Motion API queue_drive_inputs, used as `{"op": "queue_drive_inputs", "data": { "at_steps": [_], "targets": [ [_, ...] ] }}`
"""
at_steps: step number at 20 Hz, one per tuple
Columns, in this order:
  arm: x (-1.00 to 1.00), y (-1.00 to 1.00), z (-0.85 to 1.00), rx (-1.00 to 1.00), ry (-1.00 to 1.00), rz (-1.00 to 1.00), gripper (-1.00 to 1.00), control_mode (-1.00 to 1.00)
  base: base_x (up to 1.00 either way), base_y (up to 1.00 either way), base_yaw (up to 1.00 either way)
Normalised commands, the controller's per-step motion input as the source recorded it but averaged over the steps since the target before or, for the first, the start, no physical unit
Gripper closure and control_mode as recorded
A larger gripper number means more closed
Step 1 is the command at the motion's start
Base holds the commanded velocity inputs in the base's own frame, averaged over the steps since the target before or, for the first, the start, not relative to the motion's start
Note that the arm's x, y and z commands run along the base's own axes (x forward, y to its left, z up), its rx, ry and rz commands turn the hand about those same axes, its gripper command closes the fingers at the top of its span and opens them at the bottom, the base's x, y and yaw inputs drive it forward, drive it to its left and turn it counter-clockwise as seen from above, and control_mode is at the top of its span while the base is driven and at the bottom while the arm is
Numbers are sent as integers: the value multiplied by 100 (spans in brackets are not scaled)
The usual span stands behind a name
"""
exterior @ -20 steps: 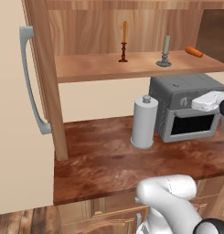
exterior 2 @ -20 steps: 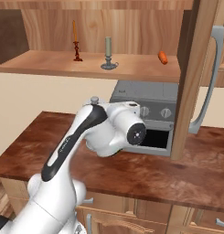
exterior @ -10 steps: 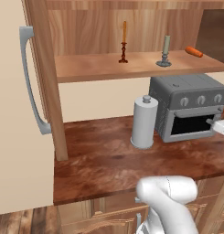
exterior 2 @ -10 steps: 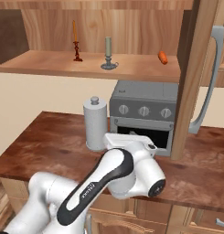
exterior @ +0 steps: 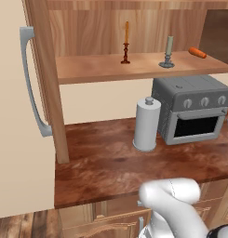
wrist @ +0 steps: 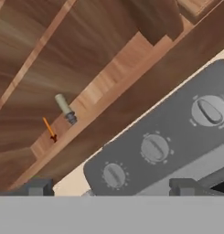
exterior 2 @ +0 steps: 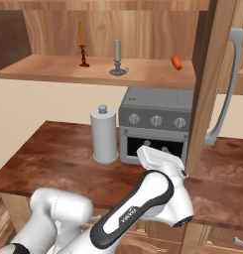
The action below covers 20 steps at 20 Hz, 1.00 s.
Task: Pick the candle and candle from the dining table and place them in the open cabinet. Close the cabinet after placing the objects.
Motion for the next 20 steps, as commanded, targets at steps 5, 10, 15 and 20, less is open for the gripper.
{"op": "queue_drive_inputs", "data": {
  "at_steps": [5, 10, 15, 20],
  "targets": [
    [0, -88, 2, 15, -16, 0, -100, -100, 0, 0, 0],
    [0, -53, 0, 11, 0, 0, -100, -100, 0, 0, 0],
    [0, -58, 0, 3, 0, 0, -100, -100, 0, 0, 0],
    [0, -50, 0, 7, 0, 1, -100, -100, 0, 0, 0]
  ]
}}
